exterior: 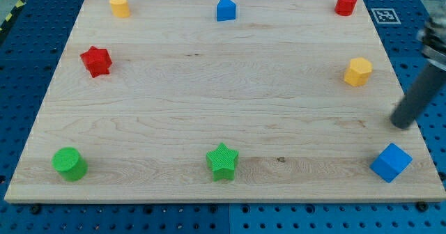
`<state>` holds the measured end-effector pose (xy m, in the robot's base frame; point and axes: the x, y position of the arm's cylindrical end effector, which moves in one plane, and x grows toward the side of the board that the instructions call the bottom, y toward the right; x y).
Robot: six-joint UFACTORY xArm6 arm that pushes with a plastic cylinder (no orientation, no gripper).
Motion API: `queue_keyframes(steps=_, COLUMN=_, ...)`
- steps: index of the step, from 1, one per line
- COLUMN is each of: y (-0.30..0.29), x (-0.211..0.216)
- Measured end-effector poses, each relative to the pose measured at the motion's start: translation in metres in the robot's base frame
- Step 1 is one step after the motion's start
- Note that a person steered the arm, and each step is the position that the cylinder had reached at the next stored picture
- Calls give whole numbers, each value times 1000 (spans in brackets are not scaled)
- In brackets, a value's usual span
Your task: Move the blue cube towards the center
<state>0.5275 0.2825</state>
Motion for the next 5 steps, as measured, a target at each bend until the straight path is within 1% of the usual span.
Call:
queue_keyframes(steps=1, y=14, x=59)
queue_keyframes(steps=2, y=10, x=90)
queue_keyframes(steps=3, y=10, x=90)
queue_keyframes(steps=5, y=-36, x=85)
